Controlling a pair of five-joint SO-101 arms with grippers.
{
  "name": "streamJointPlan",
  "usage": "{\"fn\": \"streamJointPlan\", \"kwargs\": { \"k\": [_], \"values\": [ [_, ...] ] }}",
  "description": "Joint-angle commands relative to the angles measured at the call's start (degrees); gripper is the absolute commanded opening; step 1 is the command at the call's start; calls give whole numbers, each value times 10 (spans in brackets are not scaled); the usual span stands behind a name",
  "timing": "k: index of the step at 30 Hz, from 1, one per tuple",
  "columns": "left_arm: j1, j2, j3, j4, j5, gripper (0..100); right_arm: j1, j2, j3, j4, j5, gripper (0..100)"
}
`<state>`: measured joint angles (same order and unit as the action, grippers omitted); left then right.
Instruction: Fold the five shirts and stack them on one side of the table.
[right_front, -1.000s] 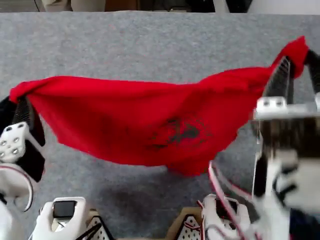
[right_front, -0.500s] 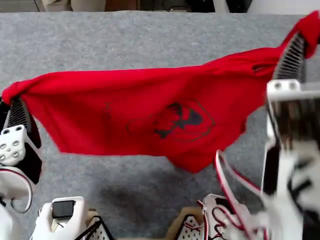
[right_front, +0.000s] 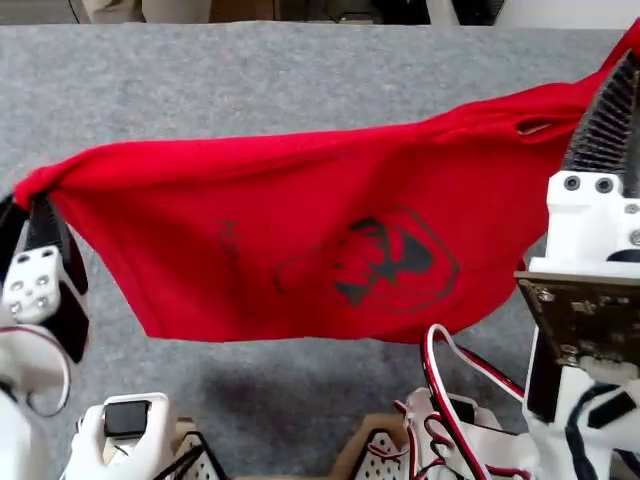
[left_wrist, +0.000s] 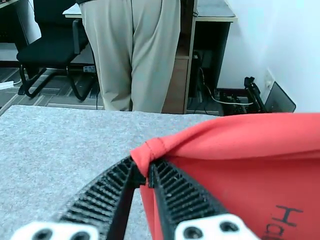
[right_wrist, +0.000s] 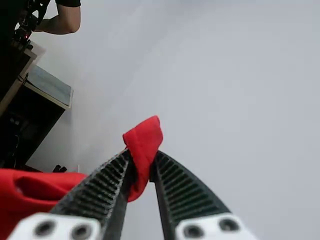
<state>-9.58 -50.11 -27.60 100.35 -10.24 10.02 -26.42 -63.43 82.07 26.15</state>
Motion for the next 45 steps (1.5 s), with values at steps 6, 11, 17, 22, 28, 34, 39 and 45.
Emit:
{"fn": "streamJointPlan", "kwargs": {
  "k": [6, 11, 17, 22, 28, 34, 39, 45],
  "values": [
    [-8, -118, 148, 4, -26, 20, -7, 17, 7, -60, 32, 12],
    [-7, -143, 193, 4, -25, 20, -7, 17, 6, -80, 32, 12],
    [-7, -143, 193, 3, -23, 20, -7, 15, 27, -61, 44, 12],
    [-7, -147, 192, 3, -26, 20, -7, 15, 32, -52, 47, 12],
    [-7, -143, 198, 3, -24, 20, -7, 20, 46, -55, 47, 12],
    [-6, -140, 285, -66, -23, 20, -8, 45, 153, -91, 43, 9],
    [-7, -140, 446, -223, -23, 20, -39, 86, 270, -166, 46, 9],
    [-4, -102, 596, -395, -21, 20, -82, 155, 391, -267, 48, 12]
  ]
}}
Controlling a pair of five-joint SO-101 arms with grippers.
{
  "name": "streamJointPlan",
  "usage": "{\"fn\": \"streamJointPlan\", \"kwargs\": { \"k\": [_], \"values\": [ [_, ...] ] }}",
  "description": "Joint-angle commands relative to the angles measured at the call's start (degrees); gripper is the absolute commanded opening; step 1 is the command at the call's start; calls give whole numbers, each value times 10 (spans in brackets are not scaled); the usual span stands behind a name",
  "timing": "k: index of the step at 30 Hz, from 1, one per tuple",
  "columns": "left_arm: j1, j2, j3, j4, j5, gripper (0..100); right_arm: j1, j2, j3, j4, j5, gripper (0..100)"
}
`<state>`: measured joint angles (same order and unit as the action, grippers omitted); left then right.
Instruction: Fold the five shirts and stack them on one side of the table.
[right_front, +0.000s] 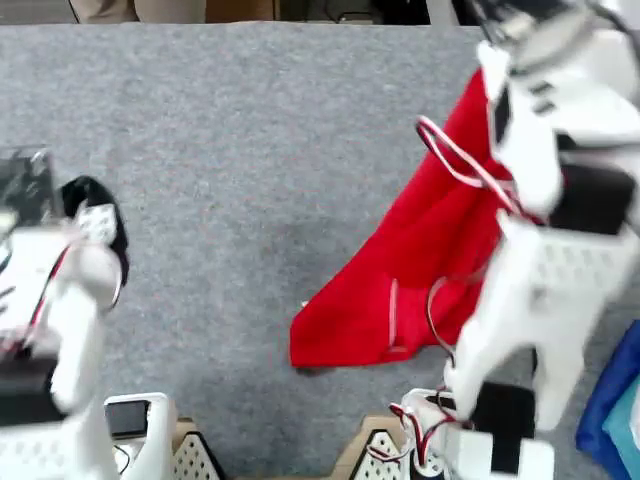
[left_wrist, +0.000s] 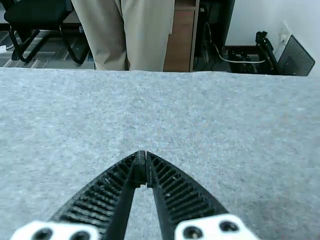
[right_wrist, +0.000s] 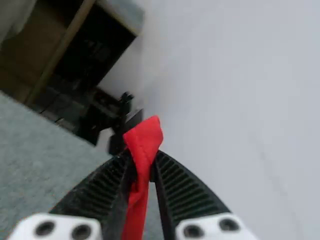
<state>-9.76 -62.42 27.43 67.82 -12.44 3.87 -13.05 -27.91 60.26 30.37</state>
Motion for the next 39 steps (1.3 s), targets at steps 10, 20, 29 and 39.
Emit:
{"fn": "streamJointPlan", "kwargs": {
  "k": [10, 20, 29, 39],
  "values": [
    [176, 194, -29, 5, 142, 25, -28, 136, 78, -67, 54, 9],
    [428, 334, -79, 44, 198, 25, -11, 298, 74, -67, 76, 9],
    [434, 513, -138, -67, 198, 42, 81, 376, 72, -108, 25, 9],
    [433, 730, -298, -110, 378, 191, 102, 446, 71, -135, 4, 9]
  ]
}}
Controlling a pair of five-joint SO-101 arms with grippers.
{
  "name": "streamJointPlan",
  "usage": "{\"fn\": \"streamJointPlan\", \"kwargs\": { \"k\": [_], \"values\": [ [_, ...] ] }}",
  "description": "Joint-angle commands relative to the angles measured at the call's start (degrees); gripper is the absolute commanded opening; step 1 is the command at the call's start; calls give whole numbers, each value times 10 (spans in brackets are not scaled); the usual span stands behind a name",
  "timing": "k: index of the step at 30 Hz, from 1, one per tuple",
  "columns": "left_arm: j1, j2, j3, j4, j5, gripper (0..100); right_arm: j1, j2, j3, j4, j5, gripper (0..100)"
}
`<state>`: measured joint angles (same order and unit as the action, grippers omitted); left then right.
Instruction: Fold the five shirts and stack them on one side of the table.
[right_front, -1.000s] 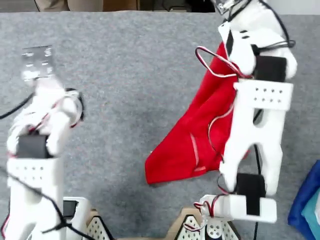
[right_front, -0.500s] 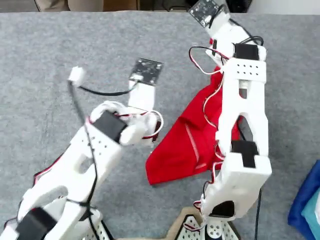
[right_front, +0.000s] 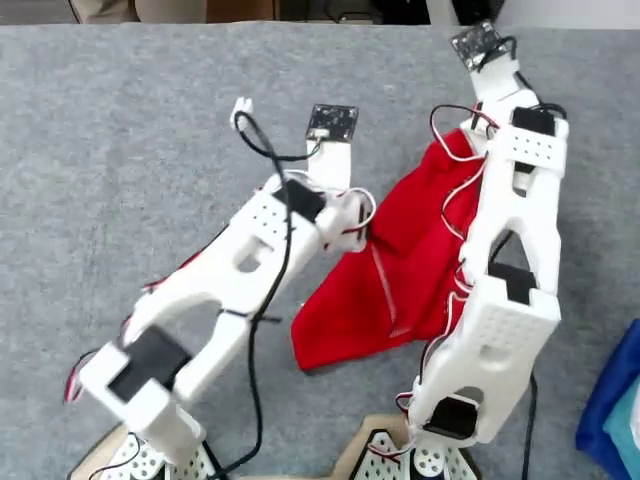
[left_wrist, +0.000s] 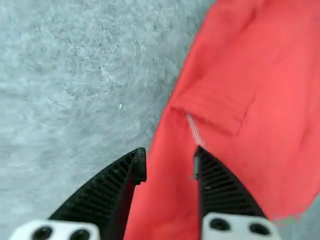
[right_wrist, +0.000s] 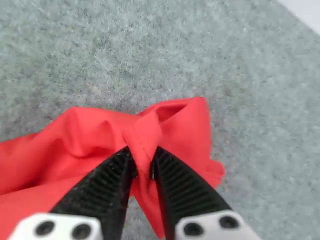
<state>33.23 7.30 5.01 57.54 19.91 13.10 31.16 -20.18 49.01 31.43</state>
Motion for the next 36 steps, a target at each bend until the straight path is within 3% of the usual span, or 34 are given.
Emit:
{"fn": "streamJointPlan", "kwargs": {
  "k": [1, 14, 23, 36],
  "values": [
    [3, 50, -91, -7, 69, 191, 9, 6, -12, -24, -7, 9],
    [4, 169, -214, -2, 203, 189, 9, 10, -23, -25, -7, 9],
    [51, 171, -315, 152, 324, 189, 22, 10, -26, -27, -7, 9],
    [75, 267, -321, 101, 356, 192, 29, 10, -27, -27, -26, 9]
  ]
}}
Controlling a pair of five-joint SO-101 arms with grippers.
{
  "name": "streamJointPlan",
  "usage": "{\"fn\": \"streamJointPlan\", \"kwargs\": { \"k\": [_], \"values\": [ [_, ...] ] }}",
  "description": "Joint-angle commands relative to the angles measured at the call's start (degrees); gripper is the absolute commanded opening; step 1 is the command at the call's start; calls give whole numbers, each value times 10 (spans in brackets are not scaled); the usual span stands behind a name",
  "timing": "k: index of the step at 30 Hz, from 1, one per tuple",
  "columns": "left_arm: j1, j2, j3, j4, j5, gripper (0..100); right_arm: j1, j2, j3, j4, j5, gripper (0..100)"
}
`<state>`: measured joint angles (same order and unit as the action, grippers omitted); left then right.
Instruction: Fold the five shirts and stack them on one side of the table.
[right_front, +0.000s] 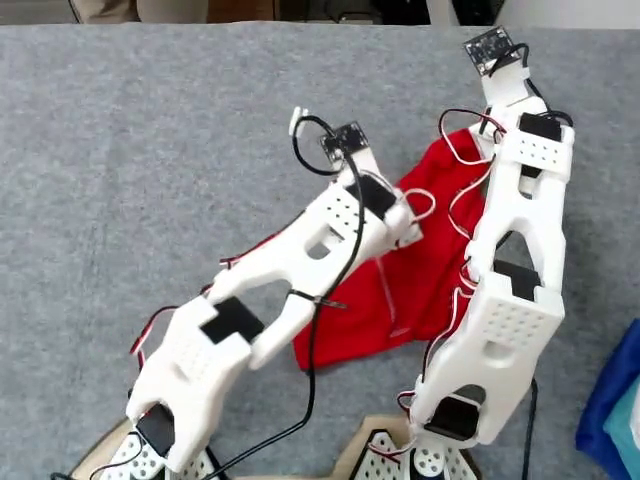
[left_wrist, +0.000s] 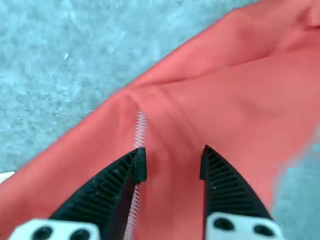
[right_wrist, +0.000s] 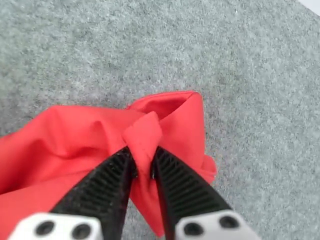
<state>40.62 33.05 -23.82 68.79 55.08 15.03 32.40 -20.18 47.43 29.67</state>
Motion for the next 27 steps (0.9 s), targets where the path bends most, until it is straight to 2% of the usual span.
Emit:
{"fn": "streamJointPlan", "kwargs": {
  "k": [1, 10, 24, 27],
  "values": [
    [-1, 22, -38, -15, 4, 191, 9, -2, -27, -11, -9, 9],
    [-3, 96, -150, -15, 3, 189, 9, -2, -27, -11, -9, 9],
    [-4, 182, -225, -13, 1, 186, 8, -2, -27, -11, -9, 9],
    [-4, 182, -225, -15, -5, 109, 8, -2, -27, -11, -9, 9]
  ]
}}
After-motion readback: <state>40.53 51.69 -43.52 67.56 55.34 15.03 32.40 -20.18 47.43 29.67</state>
